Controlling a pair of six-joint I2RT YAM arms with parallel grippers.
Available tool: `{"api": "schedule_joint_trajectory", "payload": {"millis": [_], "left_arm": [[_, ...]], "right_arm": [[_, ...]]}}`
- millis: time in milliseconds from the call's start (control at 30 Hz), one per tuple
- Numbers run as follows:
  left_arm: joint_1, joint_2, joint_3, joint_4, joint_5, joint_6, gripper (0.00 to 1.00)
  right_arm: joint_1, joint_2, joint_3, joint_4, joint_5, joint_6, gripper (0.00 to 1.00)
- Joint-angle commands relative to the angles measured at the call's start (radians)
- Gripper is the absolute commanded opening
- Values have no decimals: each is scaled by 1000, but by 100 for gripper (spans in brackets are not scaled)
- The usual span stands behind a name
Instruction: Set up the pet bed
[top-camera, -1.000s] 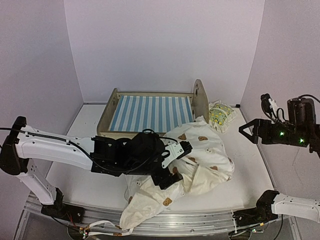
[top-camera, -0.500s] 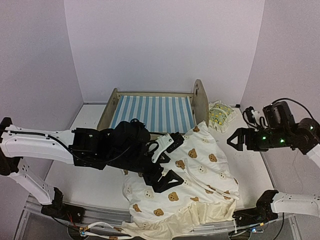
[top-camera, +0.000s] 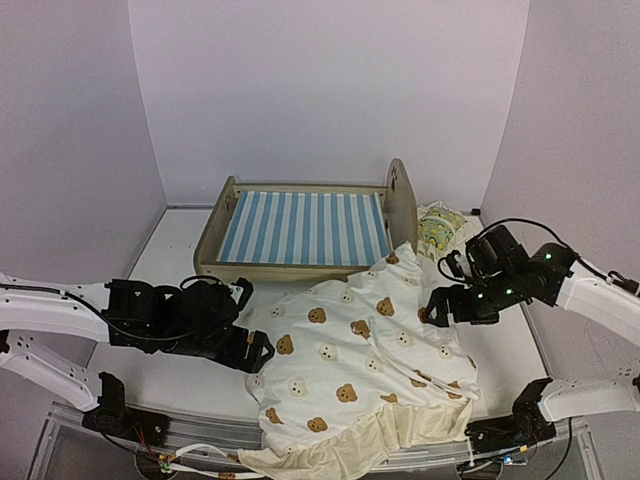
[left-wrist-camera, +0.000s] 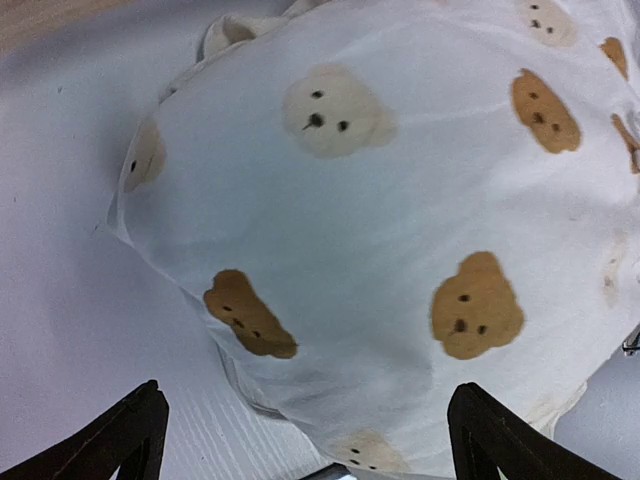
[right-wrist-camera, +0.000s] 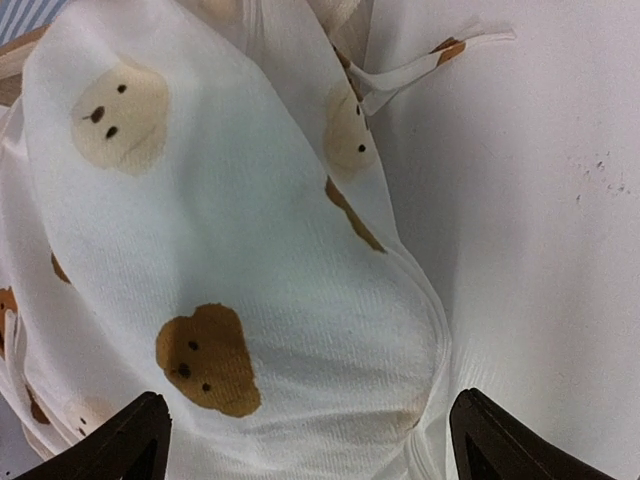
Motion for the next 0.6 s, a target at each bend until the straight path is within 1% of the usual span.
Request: {"api": "schedule_joint_trajectory", "payload": {"millis": [0,67,200,300,333,400,467,500,533,567], "left_arm": [[36,-12,-68,149,58,-55,100],[40,0,-91,196,72,-50,100],[41,33,-140,342,136,-26,100],[42,72,-157,406,159,-34,99],[42,87,-161,427,168,-36,100],[41,120,-164,472,189,-37,99],[41,141,-161,491,203,-37,97],[41,150,-159,502,206,-39,94],[42,154,-159,516,210,-38,86],[42,151,-161,528,213,-37,66]], "right_arm": [[-4,40,-39,113,-62,-13,98],[-5,55,-57,150,-70,-16,98],[-4,79,-88,207,-103,-19,98],[-5,84,-108,237,-118,-16,98],[-5,84,-114,246,-125,-14,96],[-5,80,-125,267,-144,-12,89],[-4,77,-133,279,-162,-12,78],[-5,74,-136,283,-170,-13,71],[-4,72,-138,286,-175,-15,64],[-4,70,-140,287,-182,-16,56]]}}
